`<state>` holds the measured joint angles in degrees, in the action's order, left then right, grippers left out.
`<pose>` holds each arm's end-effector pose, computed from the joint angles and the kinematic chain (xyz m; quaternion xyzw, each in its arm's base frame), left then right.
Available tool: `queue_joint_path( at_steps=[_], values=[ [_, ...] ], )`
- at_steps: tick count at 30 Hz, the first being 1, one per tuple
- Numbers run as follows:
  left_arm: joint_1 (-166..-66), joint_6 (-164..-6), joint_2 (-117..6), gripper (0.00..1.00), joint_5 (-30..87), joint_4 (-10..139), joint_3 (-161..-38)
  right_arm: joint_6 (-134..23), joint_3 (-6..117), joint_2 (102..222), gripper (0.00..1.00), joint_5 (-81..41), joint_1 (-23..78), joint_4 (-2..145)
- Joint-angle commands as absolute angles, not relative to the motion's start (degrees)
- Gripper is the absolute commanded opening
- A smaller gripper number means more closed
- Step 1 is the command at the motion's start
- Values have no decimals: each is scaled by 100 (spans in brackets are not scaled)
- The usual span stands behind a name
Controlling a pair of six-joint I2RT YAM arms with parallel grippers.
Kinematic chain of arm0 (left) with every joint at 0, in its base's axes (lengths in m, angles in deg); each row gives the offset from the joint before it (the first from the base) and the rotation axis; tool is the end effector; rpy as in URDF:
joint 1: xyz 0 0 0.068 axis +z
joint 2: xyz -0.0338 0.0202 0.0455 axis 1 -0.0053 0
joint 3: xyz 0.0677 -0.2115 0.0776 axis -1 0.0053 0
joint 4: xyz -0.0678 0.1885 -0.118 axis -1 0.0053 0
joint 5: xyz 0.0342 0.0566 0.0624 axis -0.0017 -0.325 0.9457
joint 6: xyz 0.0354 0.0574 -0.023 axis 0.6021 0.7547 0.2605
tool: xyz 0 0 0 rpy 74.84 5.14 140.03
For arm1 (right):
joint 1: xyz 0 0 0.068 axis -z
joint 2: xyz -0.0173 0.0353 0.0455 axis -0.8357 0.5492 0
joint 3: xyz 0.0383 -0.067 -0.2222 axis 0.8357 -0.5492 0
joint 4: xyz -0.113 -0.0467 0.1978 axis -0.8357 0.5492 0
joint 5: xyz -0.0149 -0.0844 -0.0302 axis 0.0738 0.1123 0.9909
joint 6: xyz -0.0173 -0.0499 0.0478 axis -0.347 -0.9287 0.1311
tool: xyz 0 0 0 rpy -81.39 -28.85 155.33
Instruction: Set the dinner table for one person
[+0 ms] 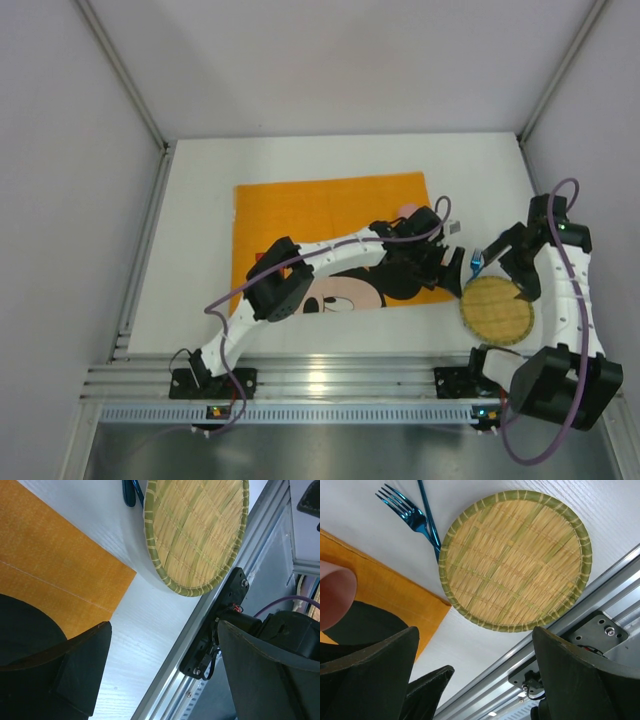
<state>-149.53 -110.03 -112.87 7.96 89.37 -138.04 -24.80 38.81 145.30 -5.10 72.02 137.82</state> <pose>0.2180 -0.4313 0.1622 0.2703 0.8591 -0.4284 0.0731 0.1728 -0.0556 0.2313 0.4499 0.8769 -0.0340 0.1656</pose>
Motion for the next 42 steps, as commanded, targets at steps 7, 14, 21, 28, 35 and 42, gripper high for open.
queue_joint_path(
  at_steps=[7,14,21,28,35,42],
  values=[
    [-15271,-11516,-11622,90,993,8020,-13772,-2145,4706,14680,96,-638,7497,13627],
    [-15324,-12157,-12148,86,879,7044,-13990,-2040,5103,14346,96,-708,7681,13811],
    [-15421,-12561,-12773,74,949,6744,-14500,-2197,5146,14056,96,-726,7743,14014],
    [-15421,-12984,-13168,0,870,6252,-14623,-2356,5217,14038,96,-657,7734,14093],
    [-15298,-12835,-12722,0,335,6024,-14651,-2558,6145,14257,96,-287,7532,14049],
    [-14631,-12668,-10643,0,298,6022,-13088,-2865,7624,14986,97,-1015,7488,13575]
  ],
)
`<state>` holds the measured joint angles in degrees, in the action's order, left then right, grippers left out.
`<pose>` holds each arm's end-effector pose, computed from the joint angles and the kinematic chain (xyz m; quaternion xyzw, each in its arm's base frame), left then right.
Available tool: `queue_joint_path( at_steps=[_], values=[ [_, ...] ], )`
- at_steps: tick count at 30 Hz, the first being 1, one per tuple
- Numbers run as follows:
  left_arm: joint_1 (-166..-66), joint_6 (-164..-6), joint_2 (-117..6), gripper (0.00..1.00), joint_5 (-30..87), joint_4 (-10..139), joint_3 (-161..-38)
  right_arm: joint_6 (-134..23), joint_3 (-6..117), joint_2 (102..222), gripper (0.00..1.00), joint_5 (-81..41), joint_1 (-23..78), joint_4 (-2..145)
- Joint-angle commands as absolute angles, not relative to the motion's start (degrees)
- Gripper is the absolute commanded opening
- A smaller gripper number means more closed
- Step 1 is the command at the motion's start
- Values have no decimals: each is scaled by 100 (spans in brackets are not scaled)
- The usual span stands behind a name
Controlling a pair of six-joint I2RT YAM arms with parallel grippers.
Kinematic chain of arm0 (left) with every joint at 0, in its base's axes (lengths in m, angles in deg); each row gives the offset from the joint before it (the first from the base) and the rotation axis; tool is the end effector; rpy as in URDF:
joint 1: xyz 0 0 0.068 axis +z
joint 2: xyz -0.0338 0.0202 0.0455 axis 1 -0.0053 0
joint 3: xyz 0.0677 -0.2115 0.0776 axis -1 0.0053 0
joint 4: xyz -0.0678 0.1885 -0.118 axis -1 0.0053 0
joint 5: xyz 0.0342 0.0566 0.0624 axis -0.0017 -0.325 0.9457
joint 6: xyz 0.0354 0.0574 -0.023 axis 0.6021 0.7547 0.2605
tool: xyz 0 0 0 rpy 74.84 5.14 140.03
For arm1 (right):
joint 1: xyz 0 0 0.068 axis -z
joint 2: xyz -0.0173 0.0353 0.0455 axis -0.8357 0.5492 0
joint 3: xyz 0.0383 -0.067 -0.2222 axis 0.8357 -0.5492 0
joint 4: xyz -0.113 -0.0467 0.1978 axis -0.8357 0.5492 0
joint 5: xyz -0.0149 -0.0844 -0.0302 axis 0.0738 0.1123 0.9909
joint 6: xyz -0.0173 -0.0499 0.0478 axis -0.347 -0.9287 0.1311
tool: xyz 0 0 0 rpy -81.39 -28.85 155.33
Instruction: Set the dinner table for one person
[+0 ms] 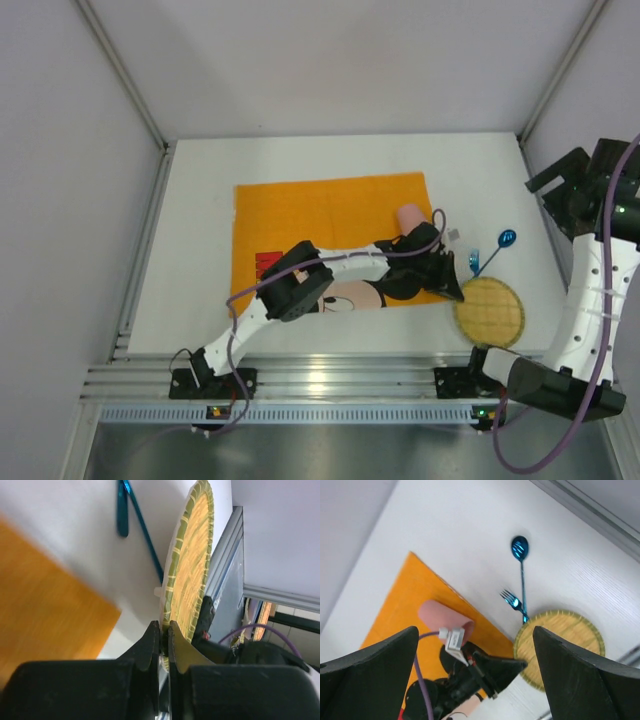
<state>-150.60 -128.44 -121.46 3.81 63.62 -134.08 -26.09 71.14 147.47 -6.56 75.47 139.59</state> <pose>0.2202 -0.4614 0.1138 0.1776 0.8313 -0.5256 0.0347 0.1816 -0.0685 0.3734 0.4445 0.8034 0.0118 0.3959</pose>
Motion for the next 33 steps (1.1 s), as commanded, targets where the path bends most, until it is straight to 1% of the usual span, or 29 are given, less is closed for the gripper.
queue_joint_path(
  at_steps=[1,2,3,4,5,6,7,9,10,11,12,14,15,17,18,19,21,24,25,26,27,28,29,33],
  values=[
    [-14551,-12581,-10368,0,351,6136,-12712,-2918,7686,15048,98,-1234,7479,13348],
    [-14472,-12336,-10087,0,421,6286,-12525,-2953,7660,15110,98,-1558,7436,13189],
    [-14306,-12203,-9492,0,622,6652,-12323,-2971,7617,15276,98,-1744,7400,13083],
    [-14209,-12106,-9182,0,702,6848,-11877,-2989,7538,15356,99,-2181,7357,12804],
    [-13990,-12044,-8883,0,720,6919,-11629,-2954,7198,15435,99,-2490,7321,12644],
    [-13875,-12018,-8271,0,747,6989,-11374,-2867,7020,15601,99,-2763,7312,12530],
    [-13769,-11965,-7978,0,842,7164,-11015,-2700,6549,15681,100,-3235,7277,12198],
    [-13506,-11623,-7189,0,1062,7603,-10810,-2646,6028,15839,99,-3564,7050,11766],
    [-13409,-11491,-6949,0,1202,8119,-10618,-2724,5790,15866,99,-3539,6927,11407],
    [-13304,-11325,-6703,0,1491,8307,-10485,-2795,5283,15866,100,-3539,6647,11169],
    [-13033,-11271,-6230,0,1616,8448,-10310,-2874,5043,15892,100,-3504,6522,10966],
    [-12707,-11157,-5762,0,1992,8615,-9608,-2962,4465,15954,100,-3416,6207,10491],
    [-12322,-11121,-5333,0,2073,8668,-9353,-2971,4296,16050,100,-3425,6118,10298],
    [-11794,-10990,-4971,0,2240,8852,-8711,-3032,4058,16199,100,-3381,5942,9928],
    [-11652,-10937,-4664,0,2415,8862,-8509,-3059,4039,16357,100,-3363,5906,9831],
    [-11528,-10910,-4522,0,2469,8819,-8089,-3068,4004,16445,100,-3354,5897,9691],
    [-11255,-10875,-4267,0,2557,8617,-7691,-3007,4030,16699,100,-3363,5897,9593],
    [-11044,-10857,-4326,0,2889,8433,-7128,-2674,4039,16876,100,-3468,5906,9497],
    [-10974,-10883,-4388,7,2891,8345,-6874,-2403,3900,16877,99,-3651,5897,9287],
    [-10825,-10918,-4467,21,2909,8239,-6750,-2261,3794,16868,99,-3740,5897,9146],
    [-10746,-10971,-4642,40,2935,8151,-6636,-2103,3706,16833,99,-3811,5897,9023],
    [-10658,-11006,-4713,94,2857,7915,-6452,-1831,3514,16807,99,-3924,5897,8813],
    [-10561,-11024,-4784,98,2830,7817,-6380,-1724,3433,16789,99,-3952,5880,8750],
    [-10499,-10919,-5126,98,2821,7790,-6467,-1425,3204,16535,99,-4005,5853,8828]
  ],
)
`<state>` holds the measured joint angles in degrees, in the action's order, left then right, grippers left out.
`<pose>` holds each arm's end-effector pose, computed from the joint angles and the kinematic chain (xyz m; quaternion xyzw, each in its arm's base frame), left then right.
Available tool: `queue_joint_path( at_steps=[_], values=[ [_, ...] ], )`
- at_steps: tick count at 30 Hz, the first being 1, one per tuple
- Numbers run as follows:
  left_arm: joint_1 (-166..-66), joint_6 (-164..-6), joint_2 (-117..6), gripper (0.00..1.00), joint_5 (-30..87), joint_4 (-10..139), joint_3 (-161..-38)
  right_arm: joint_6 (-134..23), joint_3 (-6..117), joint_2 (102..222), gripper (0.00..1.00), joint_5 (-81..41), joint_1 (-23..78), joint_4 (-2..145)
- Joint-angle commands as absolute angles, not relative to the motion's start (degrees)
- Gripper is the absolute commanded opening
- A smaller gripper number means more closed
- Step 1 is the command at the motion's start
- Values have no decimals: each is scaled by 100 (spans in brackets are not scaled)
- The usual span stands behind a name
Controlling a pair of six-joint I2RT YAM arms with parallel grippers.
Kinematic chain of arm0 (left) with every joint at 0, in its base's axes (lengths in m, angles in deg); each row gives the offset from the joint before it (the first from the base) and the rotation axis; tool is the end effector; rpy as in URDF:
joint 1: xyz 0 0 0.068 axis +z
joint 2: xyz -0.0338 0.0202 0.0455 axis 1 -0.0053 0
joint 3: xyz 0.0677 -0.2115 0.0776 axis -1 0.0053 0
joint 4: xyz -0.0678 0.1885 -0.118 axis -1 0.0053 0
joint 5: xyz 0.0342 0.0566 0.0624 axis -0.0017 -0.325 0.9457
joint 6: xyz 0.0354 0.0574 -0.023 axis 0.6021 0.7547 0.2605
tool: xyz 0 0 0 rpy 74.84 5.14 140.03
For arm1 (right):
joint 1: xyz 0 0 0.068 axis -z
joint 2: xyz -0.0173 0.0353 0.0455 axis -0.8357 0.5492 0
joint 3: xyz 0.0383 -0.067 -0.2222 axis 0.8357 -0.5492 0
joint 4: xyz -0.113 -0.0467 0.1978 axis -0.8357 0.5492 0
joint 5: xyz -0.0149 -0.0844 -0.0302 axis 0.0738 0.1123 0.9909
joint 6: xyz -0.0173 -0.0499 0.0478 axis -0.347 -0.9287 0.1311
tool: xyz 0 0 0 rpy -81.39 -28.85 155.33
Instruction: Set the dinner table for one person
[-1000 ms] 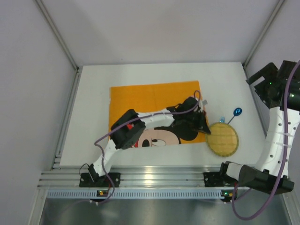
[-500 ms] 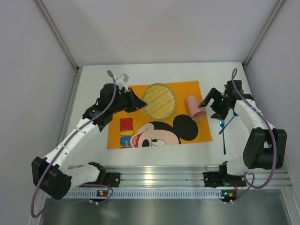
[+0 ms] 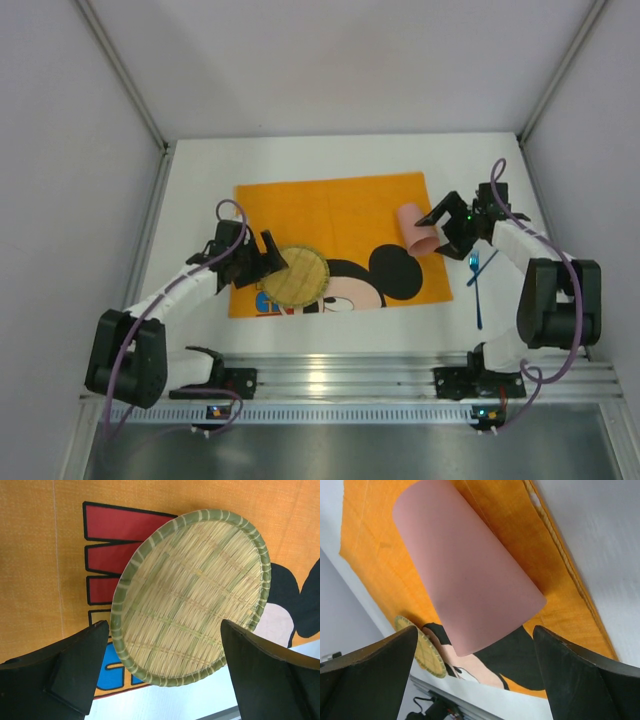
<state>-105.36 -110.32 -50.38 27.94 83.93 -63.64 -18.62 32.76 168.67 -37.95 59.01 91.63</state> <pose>0.2259 -0.0727 0.1504 -0.1517 0.9299 -0.2106 0.2605 0.2940 0.0130 0.1622 0.3061 0.8820 0.2984 0.1981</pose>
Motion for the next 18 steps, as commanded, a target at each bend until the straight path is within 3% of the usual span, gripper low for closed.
queue_joint_path(
  at_steps=[1,9,15,18],
  values=[
    [-10499,-10893,-5153,98,2812,7781,-6528,-1346,3134,16465,99,-4031,5853,8863],
    [-10490,-10892,-5794,99,2426,7667,-6774,-530,2765,15805,98,-3540,5530,8347],
    [-10490,-10796,-6120,98,2276,7693,-7082,-212,2694,16058,96,-2854,5071,7862],
    [-10490,-10726,-6155,98,2258,7789,-7223,-107,2677,16218,88,-2591,4878,7704]
  ],
)
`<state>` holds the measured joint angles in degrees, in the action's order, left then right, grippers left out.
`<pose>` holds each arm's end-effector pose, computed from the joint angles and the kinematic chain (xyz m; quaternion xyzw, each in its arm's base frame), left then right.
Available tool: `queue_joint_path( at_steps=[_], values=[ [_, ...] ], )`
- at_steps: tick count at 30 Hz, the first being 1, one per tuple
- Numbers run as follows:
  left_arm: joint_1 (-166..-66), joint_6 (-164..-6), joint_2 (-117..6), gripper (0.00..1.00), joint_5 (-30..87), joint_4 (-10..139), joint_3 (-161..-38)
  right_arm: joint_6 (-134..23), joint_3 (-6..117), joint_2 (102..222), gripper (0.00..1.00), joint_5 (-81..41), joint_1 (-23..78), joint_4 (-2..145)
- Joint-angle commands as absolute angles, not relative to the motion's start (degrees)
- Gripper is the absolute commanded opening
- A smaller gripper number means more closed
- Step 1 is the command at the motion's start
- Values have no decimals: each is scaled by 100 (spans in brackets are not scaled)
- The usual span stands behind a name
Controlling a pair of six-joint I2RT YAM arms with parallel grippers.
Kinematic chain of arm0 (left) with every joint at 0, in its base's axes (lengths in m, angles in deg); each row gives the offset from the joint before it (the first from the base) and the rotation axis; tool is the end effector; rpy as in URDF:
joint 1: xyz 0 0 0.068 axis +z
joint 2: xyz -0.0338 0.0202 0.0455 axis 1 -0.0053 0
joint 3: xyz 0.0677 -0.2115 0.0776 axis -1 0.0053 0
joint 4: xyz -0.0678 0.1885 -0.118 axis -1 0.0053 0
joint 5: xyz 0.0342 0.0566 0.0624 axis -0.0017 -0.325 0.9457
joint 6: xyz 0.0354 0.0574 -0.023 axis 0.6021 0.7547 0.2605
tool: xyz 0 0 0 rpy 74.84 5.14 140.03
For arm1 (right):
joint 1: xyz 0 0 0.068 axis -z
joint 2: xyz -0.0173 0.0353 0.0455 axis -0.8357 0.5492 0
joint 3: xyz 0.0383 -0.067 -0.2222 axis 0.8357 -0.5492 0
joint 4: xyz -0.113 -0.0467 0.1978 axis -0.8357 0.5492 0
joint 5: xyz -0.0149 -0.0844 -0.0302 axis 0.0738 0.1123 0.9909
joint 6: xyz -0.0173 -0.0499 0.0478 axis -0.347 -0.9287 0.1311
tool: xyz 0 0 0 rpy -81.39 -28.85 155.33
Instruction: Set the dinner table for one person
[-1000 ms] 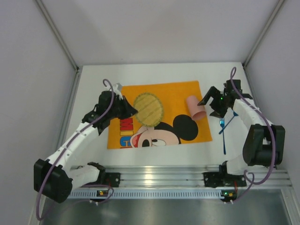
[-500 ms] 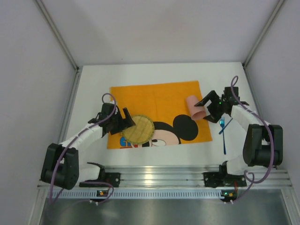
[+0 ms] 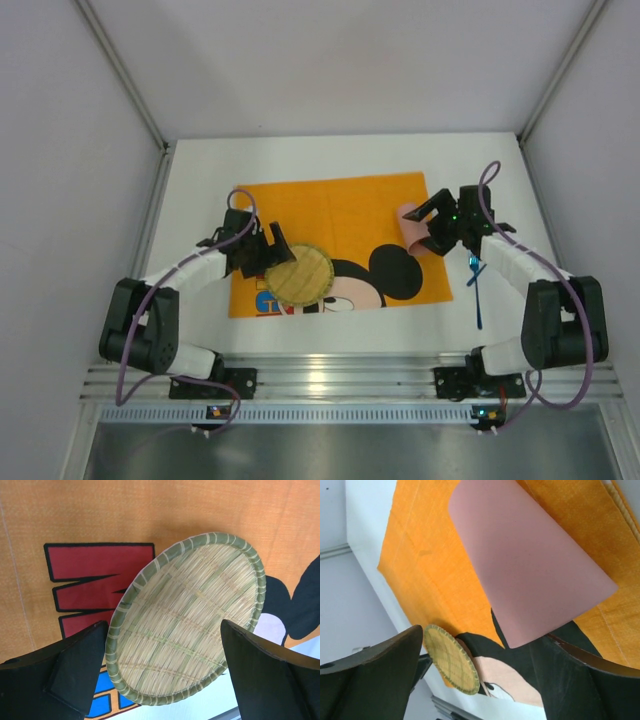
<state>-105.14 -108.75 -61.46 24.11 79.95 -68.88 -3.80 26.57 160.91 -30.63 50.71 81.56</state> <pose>0.2540 -0.0835 0.1378 -0.1321 0.9355 -0.2283 0.2352 0.2830 0.0476 0.1795 0.3488 0.8406 0.3292 0.2518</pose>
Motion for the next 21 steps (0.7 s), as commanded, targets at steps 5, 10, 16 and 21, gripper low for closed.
queue_joint_path(
  at_steps=[5,10,16,21],
  values=[
    [-10481,-10594,-6173,98,2250,7869,-7320,-132,2896,16367,47,-2010,4632,7729],
    [-10455,-10497,-6305,97,2171,7860,-7373,-597,3712,16508,0,-1431,4500,8572],
    [-10420,-10567,-6506,96,1978,7588,-7329,-1853,6811,17349,0,-419,4289,11101],
    [-10420,-10734,-6691,96,1767,7210,-7311,-2488,10530,19458,0,-697,4209,13809]
  ],
)
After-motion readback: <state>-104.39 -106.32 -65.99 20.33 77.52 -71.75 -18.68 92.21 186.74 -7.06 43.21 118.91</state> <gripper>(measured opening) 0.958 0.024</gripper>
